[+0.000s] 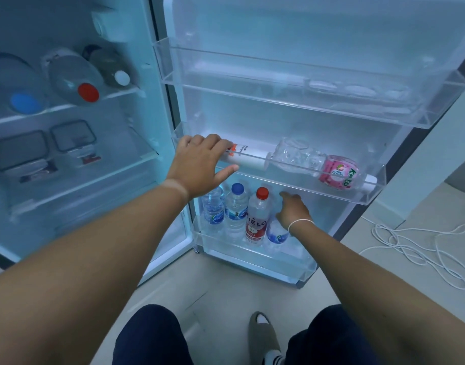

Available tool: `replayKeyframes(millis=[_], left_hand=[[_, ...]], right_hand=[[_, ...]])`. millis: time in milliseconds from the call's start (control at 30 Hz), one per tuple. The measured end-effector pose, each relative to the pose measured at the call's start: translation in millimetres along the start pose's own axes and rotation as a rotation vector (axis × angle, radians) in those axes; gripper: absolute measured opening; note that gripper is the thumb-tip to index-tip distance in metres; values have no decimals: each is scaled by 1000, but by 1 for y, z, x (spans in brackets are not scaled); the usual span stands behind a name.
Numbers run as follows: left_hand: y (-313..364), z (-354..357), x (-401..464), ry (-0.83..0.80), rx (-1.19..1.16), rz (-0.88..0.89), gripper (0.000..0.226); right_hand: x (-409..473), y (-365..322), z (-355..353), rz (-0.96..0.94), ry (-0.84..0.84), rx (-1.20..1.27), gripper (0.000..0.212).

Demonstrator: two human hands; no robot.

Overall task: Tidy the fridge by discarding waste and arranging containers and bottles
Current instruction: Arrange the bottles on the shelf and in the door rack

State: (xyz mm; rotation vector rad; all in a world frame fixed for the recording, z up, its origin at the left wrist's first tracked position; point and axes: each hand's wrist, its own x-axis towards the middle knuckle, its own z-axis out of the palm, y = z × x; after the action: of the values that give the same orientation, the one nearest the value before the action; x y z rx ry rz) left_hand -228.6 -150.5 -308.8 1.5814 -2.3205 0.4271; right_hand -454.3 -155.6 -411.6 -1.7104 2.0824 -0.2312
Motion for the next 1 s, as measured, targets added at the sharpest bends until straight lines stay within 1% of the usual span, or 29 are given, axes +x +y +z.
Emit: replayKeyframes(millis=[67, 167, 267, 367, 433, 467, 500, 567, 667, 733, 767, 800, 867, 900, 933, 967, 1000], left_hand=[[0, 0, 0, -4, 9, -1, 53], [1, -1, 0, -7, 9, 1, 52], [2, -2, 0, -14, -7, 0, 52], [0, -3, 1, -38, -25, 2, 52], [0, -6, 2, -51, -37, 0, 52], [0, -7, 3, -57, -39, -4, 53], [0, -8, 3, -61, -35, -5, 53], [1, -9, 3, -70, -26, -6, 53], [0, -9, 3, -91, -34, -10, 54], [0, -9, 3, -112, -43, -11, 55], [0, -10, 3, -120, -47, -10, 56], [0, -10, 3, -125, -49, -8, 57], [0, -10, 3, -128, -57, -9, 57], [0, -11, 3, -129, -64, -11, 56], [0, -11, 3, -130, -73, -16, 55], [0, -11, 3, -129, -83, -22, 54], [1, -11, 3, -127, -93, -27, 53]], right_hand=[[-8, 0, -3, -8, 15, -4, 65], [-24, -2, -12, -68, 27, -76, 61], [-44, -9, -22, -148, 14, -127, 54], [-71, -22, -36, -237, -29, -124, 41], [-94, -32, -51, -338, -71, -111, 33], [-106, -36, -59, -410, -59, -118, 30], [-117, -40, -68, -490, -16, -131, 28], [-134, -46, -88, -631, 122, -109, 27], [-142, -51, -118, -742, 371, 92, 26], [-129, -48, -135, -702, 509, 124, 23], [-118, -44, -142, -621, 519, 78, 24], [-106, -40, -147, -501, 477, 6, 28], [-84, -29, -154, -246, 292, -85, 35], [-77, -26, -156, -149, 187, -70, 29], [-71, -23, -158, -90, 98, -39, 22], [-66, -20, -162, -64, 49, -20, 25], [-62, -18, -166, -50, 20, -24, 33]])
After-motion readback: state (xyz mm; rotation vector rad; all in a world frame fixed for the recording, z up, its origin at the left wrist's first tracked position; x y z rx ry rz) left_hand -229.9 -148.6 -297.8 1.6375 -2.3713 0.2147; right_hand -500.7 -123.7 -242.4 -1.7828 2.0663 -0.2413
